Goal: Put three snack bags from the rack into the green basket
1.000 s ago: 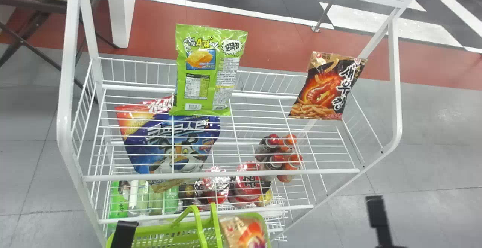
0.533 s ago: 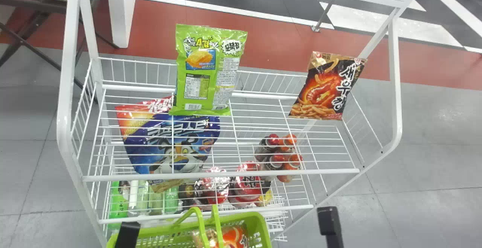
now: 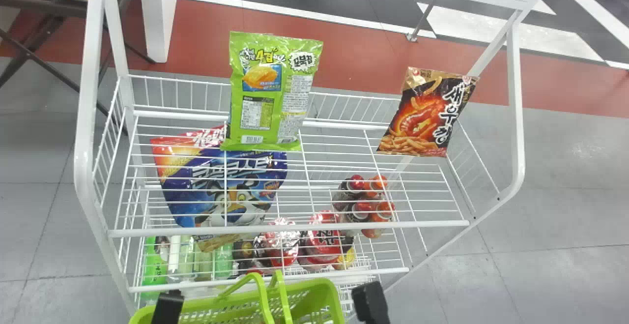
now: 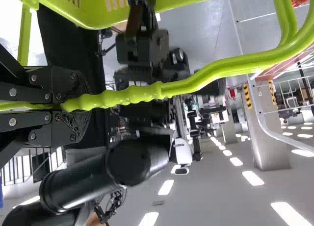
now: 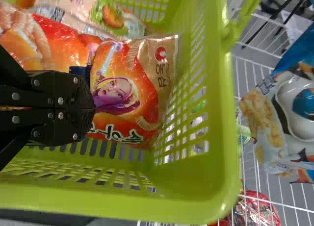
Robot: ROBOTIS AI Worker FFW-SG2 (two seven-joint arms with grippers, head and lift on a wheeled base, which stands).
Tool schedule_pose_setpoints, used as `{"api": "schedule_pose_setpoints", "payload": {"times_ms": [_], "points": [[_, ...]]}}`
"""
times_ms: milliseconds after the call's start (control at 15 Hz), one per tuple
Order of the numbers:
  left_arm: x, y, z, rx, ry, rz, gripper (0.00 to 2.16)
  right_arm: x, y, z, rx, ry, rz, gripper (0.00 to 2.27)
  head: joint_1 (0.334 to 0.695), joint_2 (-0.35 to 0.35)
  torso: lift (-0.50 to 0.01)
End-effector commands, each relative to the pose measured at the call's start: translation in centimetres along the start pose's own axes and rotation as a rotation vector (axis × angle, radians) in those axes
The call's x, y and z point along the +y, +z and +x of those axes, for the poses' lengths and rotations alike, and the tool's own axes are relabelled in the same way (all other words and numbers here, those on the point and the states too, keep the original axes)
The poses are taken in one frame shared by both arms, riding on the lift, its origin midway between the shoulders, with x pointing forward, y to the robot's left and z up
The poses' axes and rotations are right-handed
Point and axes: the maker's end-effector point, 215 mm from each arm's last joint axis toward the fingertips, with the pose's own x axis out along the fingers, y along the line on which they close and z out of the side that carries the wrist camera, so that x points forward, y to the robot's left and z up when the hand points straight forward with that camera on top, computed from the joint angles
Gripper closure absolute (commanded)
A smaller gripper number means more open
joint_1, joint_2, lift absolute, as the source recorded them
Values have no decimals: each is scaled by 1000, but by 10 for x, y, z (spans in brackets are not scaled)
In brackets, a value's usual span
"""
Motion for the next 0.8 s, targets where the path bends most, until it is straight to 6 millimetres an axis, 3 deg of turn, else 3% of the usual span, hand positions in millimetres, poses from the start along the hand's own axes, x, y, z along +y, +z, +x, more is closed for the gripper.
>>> {"api": "schedule_pose_setpoints", "payload": {"times_ms": [0, 67, 133, 200, 467, 733], "points": [[-1, 0, 0, -3, -3, -1, 1332, 0, -9, 6, 22, -18, -23, 2125, 695, -350, 0], [-1, 0, 0, -3, -3, -1, 1332, 1, -8, 3, 15, -17, -19, 1798, 695, -350, 0], [-1, 0, 0, -3, -5, -1, 1332, 4, 1, -11, -22, -15, -27, 670, 695, -350, 0], [-1, 0, 0, -3, -5, -1, 1332, 9, 8, -23, -53, -4, -21, -2, 695, -350, 0], [0, 2, -1, -5, -3, 0, 1332, 35, 36, -80, -123, 57, 25, 53, 695, -350, 0], [0, 4, -3, -10, -3, -1, 1332, 28, 69, -118, -220, 67, 60, 53, 695, -350, 0]]}}
